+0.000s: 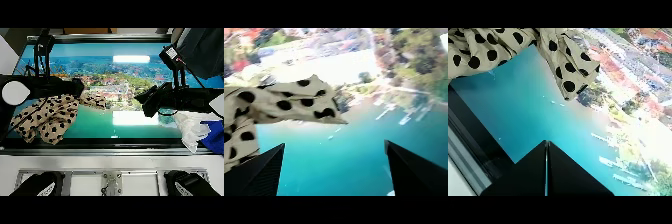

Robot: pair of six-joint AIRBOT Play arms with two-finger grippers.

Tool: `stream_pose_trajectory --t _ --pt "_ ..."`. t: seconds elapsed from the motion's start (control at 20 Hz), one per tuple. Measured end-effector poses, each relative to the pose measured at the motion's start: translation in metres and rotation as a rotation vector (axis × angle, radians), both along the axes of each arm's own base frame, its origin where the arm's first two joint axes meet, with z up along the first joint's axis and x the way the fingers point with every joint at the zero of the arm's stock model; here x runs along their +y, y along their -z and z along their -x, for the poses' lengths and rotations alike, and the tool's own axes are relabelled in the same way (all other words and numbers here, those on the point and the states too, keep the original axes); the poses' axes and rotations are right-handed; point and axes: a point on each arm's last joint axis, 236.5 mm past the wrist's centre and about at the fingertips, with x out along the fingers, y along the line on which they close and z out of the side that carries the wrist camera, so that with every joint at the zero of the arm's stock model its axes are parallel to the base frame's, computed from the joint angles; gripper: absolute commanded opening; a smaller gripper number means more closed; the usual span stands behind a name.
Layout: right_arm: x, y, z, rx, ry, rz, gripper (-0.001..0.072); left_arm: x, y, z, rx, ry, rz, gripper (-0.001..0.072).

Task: Fold the clothes and pants, and hang the long-sleeved shirts on hangers.

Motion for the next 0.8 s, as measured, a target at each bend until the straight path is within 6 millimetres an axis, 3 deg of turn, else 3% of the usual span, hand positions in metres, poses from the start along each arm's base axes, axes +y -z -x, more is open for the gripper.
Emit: stream_pose_trajectory --t 0.15,0.25,0.45,0.55,0.6,0.65,0.7,0.8 --pt "0.000 0.000 0.000 -0.001 0.000 0.000 0.0013 0.053 0.067 -0.003 0.198 -0.101 -0.150 0.0676" --pt "0.000 0.000 0.000 -0.001 0.000 0.000 0.0013 0.079 0.124 0.006 0.343 -0.154 -0.219 0.0676" --pt "0.000 0.000 0.000 0.000 0.000 0.000 0.0013 0.097 0.221 0.036 0.521 -0.173 -0.289 0.0676" --pt "0.000 0.000 0.000 0.000 0.000 0.000 0.0013 0.095 0.251 0.048 0.565 -0.155 -0.311 0.0675" --pt "0.000 0.000 0.000 0.000 0.000 0.000 0.0013 0.093 0.262 0.053 0.577 -0.142 -0.320 0.0635" --pt "0.000 0.000 0.000 0.000 0.000 0.000 0.0013 0.091 0.269 0.055 0.582 -0.131 -0.327 0.0224" --pt "0.000 0.000 0.000 0.000 0.000 0.000 0.0013 0.088 0.274 0.057 0.584 -0.123 -0.330 0.0013" --pt "0.000 0.000 0.000 -0.001 0.000 0.001 0.0013 0.082 0.275 0.053 0.569 -0.114 -0.327 0.0012"
